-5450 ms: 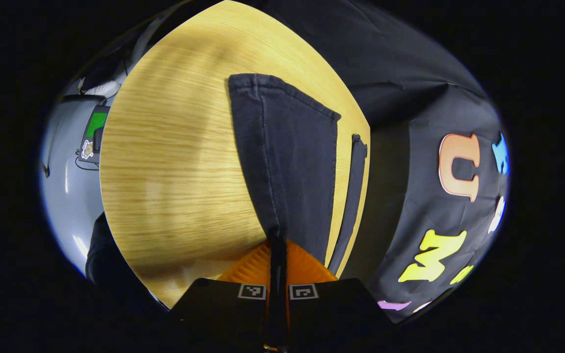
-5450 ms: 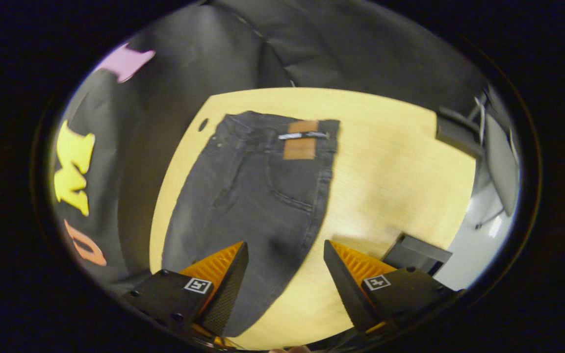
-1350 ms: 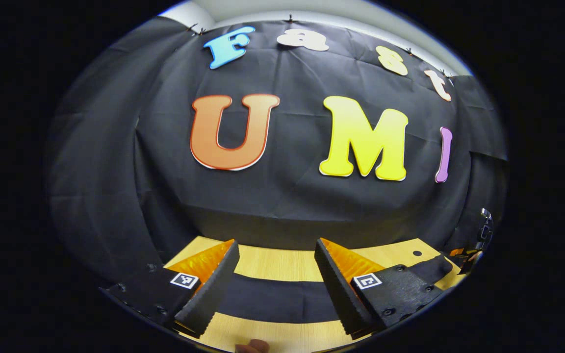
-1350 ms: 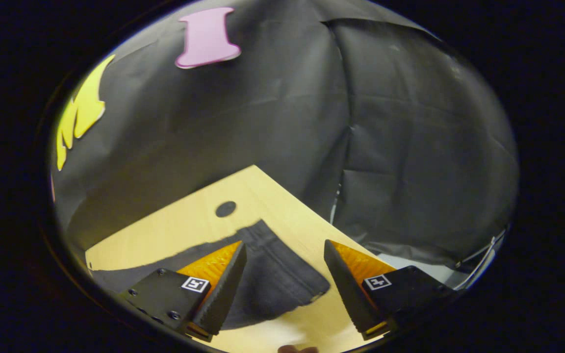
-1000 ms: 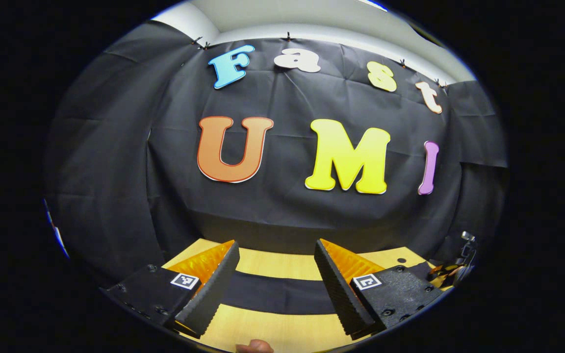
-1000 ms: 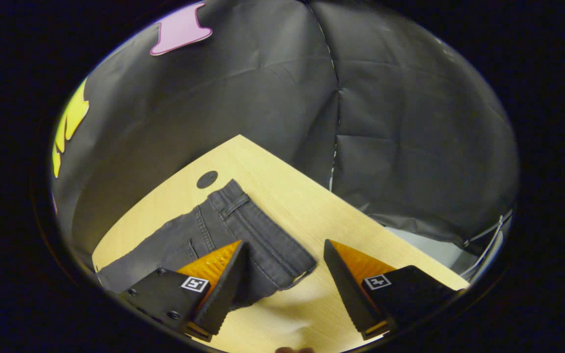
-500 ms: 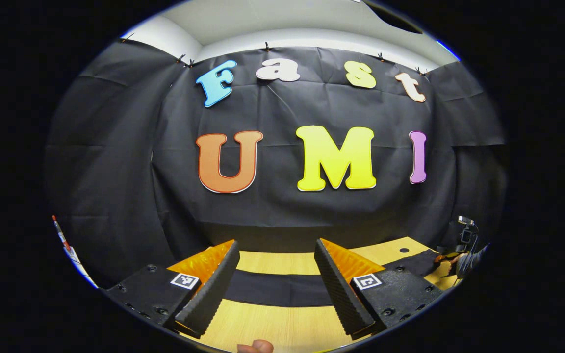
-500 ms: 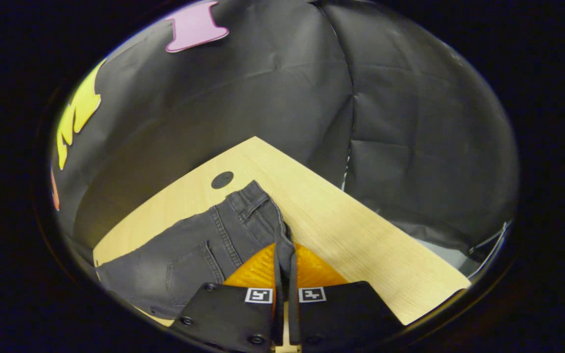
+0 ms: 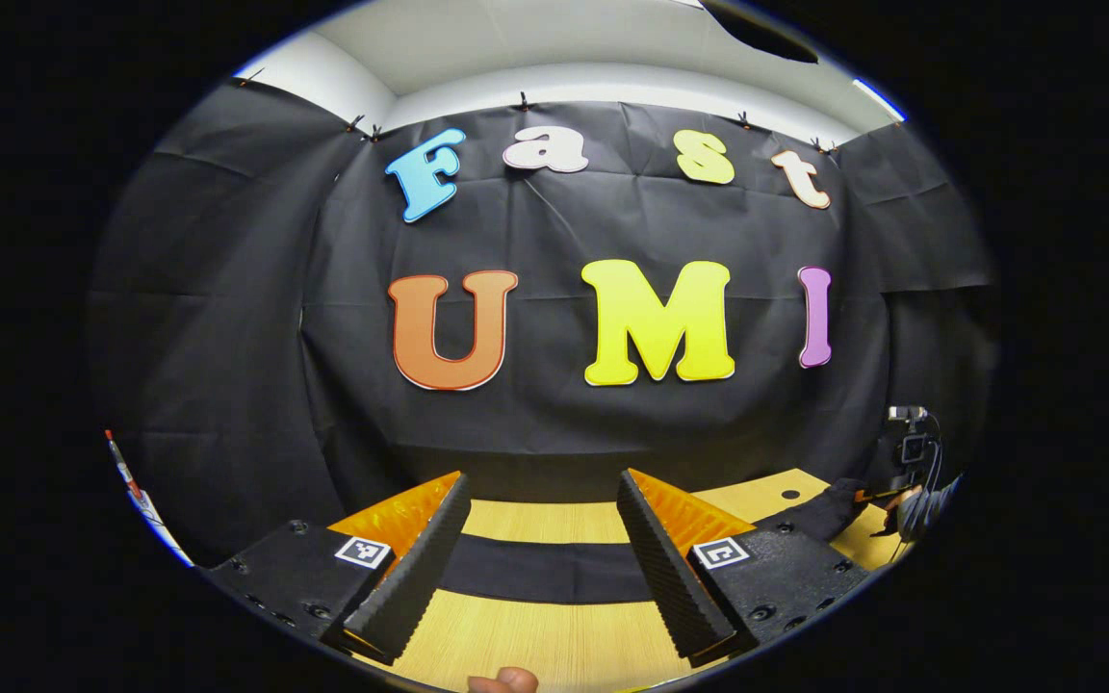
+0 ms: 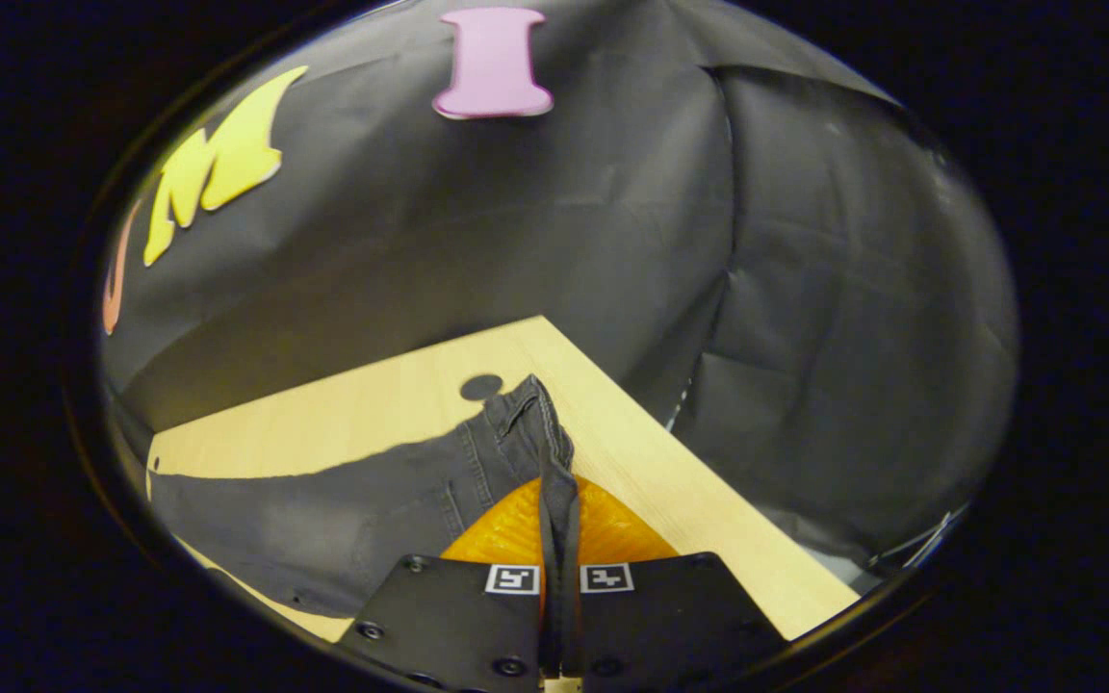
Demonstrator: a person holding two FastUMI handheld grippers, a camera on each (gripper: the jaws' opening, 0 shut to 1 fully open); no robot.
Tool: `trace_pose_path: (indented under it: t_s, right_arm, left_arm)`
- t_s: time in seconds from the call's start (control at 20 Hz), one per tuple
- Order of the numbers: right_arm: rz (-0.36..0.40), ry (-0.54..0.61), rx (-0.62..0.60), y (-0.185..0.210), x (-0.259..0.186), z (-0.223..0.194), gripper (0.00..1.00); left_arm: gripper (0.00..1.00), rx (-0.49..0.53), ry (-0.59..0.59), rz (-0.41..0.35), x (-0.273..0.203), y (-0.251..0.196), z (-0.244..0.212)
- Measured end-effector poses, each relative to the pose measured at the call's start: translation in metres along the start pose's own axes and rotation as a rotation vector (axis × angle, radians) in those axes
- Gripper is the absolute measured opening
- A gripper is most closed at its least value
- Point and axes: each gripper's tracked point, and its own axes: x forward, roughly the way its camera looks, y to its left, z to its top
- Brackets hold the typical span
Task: Grasp the waist and the cuffs of the jeans and fold them to make the two legs overlap; first hold the waist and fold one-third of the jeans toward the cuffs, then hold the cuffs and fold the remaining one-third in the same direction to finish folding.
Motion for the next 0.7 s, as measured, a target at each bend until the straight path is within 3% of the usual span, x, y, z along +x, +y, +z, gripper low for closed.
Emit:
trace_pose_path:
  t_s: [0.2, 0.5, 0.65, 0.7]
  right_arm:
    - [0.125, -0.100, -0.020, 0.022, -0.051, 0.041, 0.01]
    - [0.270, -0.173, -0.101, 0.009, -0.118, 0.071, 0.00]
    - [0.337, -0.179, -0.098, 0.011, -0.122, 0.078, 0.04]
    - [0.357, -0.175, -0.101, 0.012, -0.123, 0.079, 0.00]
  left_arm:
    - [0.98, -0.010, -0.008, 0.003, 0.001, 0.014, 0.003]
    - [0.98, -0.025, -0.010, 0.019, -0.005, 0.038, 0.007]
    - [0.98, -0.030, -0.014, 0.045, -0.011, 0.055, 0.009]
    - [0.98, -0.035, -0.013, 0.054, -0.012, 0.060, 0.009]
